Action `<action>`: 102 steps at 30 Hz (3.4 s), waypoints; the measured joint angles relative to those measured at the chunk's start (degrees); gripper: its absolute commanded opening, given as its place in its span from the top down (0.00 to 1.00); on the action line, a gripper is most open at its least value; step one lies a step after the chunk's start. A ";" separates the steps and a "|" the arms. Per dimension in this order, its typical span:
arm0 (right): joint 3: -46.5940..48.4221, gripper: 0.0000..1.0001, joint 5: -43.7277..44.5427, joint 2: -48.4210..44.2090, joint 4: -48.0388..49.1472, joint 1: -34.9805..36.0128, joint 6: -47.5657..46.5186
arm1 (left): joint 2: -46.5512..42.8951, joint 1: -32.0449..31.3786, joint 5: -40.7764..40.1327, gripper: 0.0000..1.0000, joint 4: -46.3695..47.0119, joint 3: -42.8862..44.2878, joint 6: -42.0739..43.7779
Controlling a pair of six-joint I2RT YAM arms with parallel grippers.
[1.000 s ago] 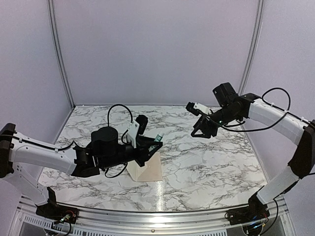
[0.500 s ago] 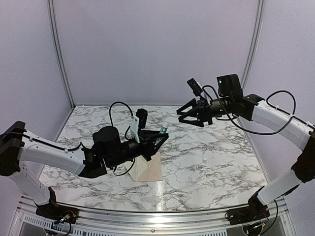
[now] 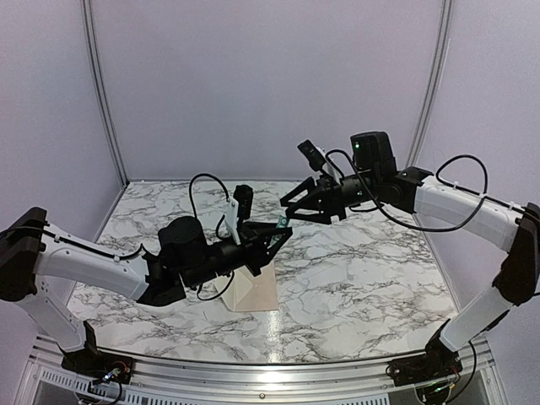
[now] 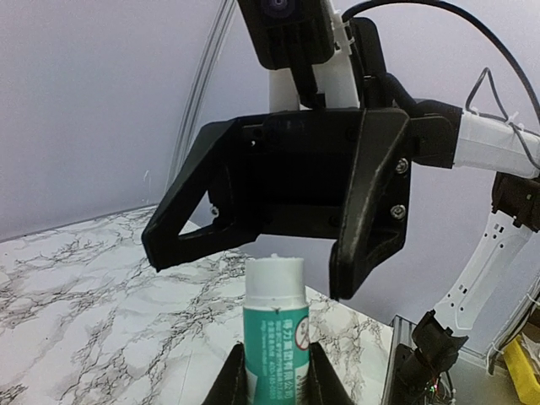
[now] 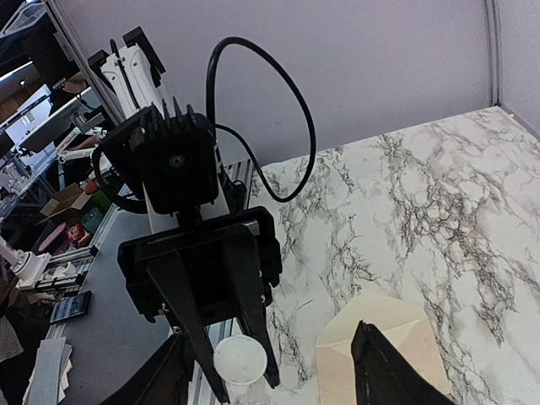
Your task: Place the letter into the envelope and seal it
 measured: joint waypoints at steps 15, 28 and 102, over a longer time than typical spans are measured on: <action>-0.11 0.98 -5.03 3.02 5.31 2.01 6.19 | 0.74 0.04 0.09 0.91 1.60 0.02 0.04; 5.84 1.00 0.72 5.64 -10.29 2.01 -6.99 | -0.92 1.18 3.30 0.46 -10.03 2.12 -0.90; 8.28 0.51 34.47 -5.05 -17.11 -1.33 -15.93 | -8.02 5.53 -12.55 1.00 -8.68 7.45 -6.60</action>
